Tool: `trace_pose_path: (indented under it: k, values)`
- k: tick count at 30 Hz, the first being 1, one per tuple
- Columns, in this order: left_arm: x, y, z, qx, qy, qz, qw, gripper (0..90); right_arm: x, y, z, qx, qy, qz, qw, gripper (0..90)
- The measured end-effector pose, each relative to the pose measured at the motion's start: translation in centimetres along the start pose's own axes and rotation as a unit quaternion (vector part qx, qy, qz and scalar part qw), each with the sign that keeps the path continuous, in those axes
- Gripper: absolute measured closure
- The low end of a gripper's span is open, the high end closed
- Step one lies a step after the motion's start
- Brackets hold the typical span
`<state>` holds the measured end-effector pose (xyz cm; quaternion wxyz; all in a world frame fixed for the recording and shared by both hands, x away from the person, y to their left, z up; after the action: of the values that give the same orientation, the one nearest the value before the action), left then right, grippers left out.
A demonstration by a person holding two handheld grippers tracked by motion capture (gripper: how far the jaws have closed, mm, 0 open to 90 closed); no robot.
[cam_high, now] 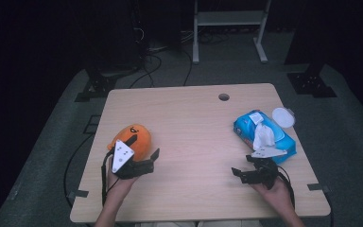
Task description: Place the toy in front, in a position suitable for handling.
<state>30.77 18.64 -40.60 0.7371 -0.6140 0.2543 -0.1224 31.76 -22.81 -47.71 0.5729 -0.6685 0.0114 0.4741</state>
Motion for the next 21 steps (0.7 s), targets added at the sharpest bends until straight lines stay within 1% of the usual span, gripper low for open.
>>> trace_pose_path:
  k: [1, 2, 4, 5, 6, 7, 8, 10, 11, 14, 16, 19, 20, 21]
  values:
    - [-0.2, -0.1, 0.6, -0.002, -0.009, -0.002, 1.0000, 9.9, 0.1, 0.0, 0.0, 0.000, 0.001, 0.003, 1.0000, 17.1]
    - [-0.5, -0.1, 1.3, -0.008, -0.020, -0.006, 0.9997, 9.9, 0.2, 0.0, 0.0, 0.000, -0.001, 0.002, 1.0000, 17.1]
    - [-0.8, 0.0, 2.4, -0.017, -0.036, -0.009, 0.9992, 9.9, 0.4, 0.0, 0.0, -0.001, -0.003, 0.005, 1.0000, 17.1]
    - [-1.1, 0.4, 3.5, -0.024, -0.050, -0.005, 0.9985, 9.9, 0.5, 0.0, 0.0, -0.002, -0.002, 0.007, 1.0000, 17.1]
    - [-1.1, 0.4, 3.5, -0.024, -0.050, -0.005, 0.9985, 9.9, 0.6, 0.0, 0.0, -0.001, -0.002, 0.009, 1.0000, 17.1]
    - [-1.3, 0.9, 4.6, -0.041, -0.059, -0.002, 0.9974, 9.9, 0.6, 0.0, 0.0, -0.002, -0.002, 0.010, 0.9999, 17.1]
    - [-1.3, 0.9, 4.6, -0.041, -0.059, -0.002, 0.9974, 9.9, 0.6, 0.0, 0.0, -0.002, -0.002, 0.010, 0.9999, 17.1]
    - [-1.5, 1.6, 5.5, -0.053, -0.072, 0.007, 0.9960, 9.9, 0.6, 0.0, 0.1, -0.006, 0.001, 0.010, 0.9999, 17.1]
    - [-1.5, 2.0, 6.1, -0.060, -0.081, 0.012, 0.9948, 9.9, 0.6, 0.0, 0.2, -0.006, 0.000, 0.010, 0.9999, 17.2]
    - [-1.3, 3.2, 6.9, -0.082, -0.086, 0.027, 0.9925, 9.9, 0.5, 0.1, 0.3, -0.007, 0.000, 0.011, 0.9999, 17.2]
    - [-1.1, 3.8, 7.2, -0.088, -0.083, 0.035, 0.9920, 9.9, 0.6, 0.1, 0.4, -0.009, 0.000, 0.013, 0.9999, 17.2]
    - [-0.5, 4.5, 7.3, -0.083, -0.081, 0.052, 0.9919, 9.9, 0.5, 0.0, 0.5, -0.013, 0.000, 0.011, 0.9998, 17.2]
    - [-0.2, 4.8, 7.3, -0.083, -0.080, 0.055, 0.9917, 9.9, 0.6, 0.0, 0.5, -0.013, -0.001, 0.010, 0.9999, 17.2]
    - [0.1, 5.2, 7.2, -0.085, -0.077, 0.064, 0.9914, 9.9, 0.6, 0.0, 0.5, -0.012, -0.003, 0.011, 0.9999, 17.1]
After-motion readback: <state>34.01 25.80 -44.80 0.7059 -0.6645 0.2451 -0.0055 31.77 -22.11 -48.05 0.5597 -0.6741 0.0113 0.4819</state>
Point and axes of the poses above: each handheld gripper's, and its own axes: x roughly forward along the jaws, y roughly out of its underside, z roughly to its left, the point moved 2 cm from there along x, roughly forward along the jaws, and after that the axes turned 2 degrees about z, right-handed, at the moved point
